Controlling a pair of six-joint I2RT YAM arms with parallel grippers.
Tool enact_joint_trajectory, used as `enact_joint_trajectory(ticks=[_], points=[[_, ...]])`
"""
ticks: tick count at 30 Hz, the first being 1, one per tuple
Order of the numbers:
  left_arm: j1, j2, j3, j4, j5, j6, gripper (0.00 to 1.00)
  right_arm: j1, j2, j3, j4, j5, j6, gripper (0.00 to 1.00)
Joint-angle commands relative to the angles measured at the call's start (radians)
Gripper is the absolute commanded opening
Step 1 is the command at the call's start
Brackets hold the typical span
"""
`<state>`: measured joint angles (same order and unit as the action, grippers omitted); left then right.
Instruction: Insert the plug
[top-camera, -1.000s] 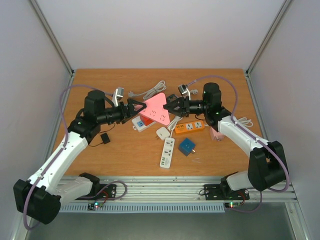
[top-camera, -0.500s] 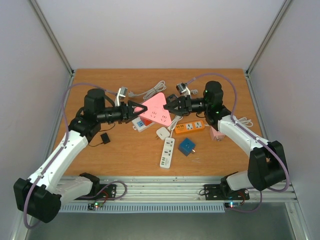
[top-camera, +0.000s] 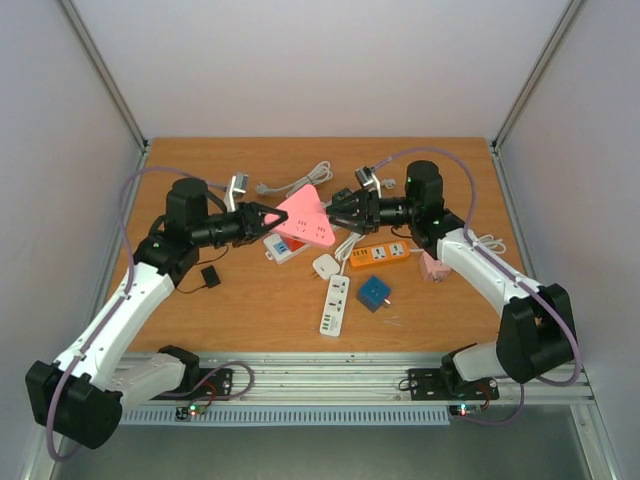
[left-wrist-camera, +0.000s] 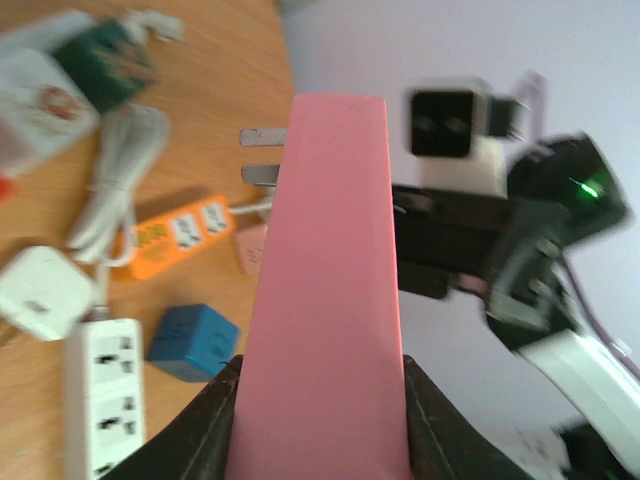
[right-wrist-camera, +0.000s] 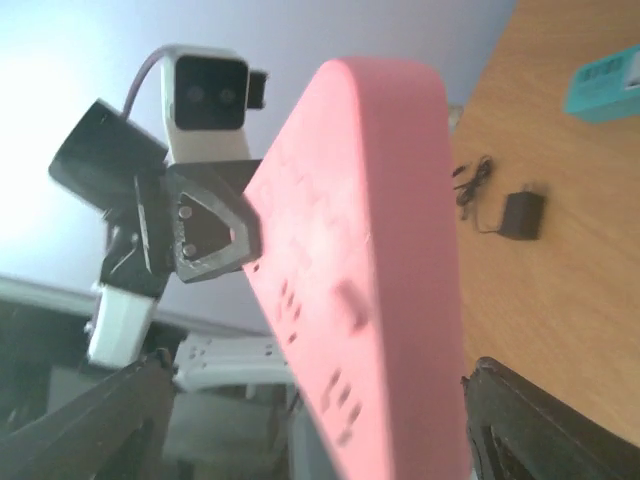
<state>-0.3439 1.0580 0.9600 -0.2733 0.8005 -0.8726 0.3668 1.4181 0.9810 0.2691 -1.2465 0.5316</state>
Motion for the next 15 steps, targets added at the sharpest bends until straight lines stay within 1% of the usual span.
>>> enact_joint_trajectory(ticks=[1, 4, 7, 10, 12, 13, 15], points=[[0.029, -0.061, 0.001, -0.109, -0.286, 0.048, 0.01, 0.002, -0.099, 0.069, -0.456, 0.267, -0.351, 0.83], [0.054, -0.102, -0.021, -0.149, -0.474, 0.027, 0.01, -0.003, -0.134, 0.051, -0.53, 0.424, -0.387, 0.85], [0.086, -0.118, -0.046, -0.137, -0.566, -0.037, 0.0, -0.002, -0.173, -0.003, -0.504, 0.484, -0.369, 0.85], [0.118, -0.1, -0.059, -0.109, -0.573, -0.107, 0.0, -0.001, -0.214, -0.05, -0.49, 0.505, -0.36, 0.85], [0.141, -0.063, -0.04, -0.138, -0.566, -0.145, 0.0, -0.002, -0.232, -0.077, -0.5, 0.512, -0.369, 0.86], [0.155, -0.044, -0.032, -0.148, -0.554, -0.163, 0.01, -0.001, -0.24, -0.086, -0.505, 0.517, -0.374, 0.86], [0.192, -0.011, -0.043, -0.105, -0.489, -0.234, 0.0, -0.001, -0.252, -0.105, -0.515, 0.533, -0.382, 0.85]])
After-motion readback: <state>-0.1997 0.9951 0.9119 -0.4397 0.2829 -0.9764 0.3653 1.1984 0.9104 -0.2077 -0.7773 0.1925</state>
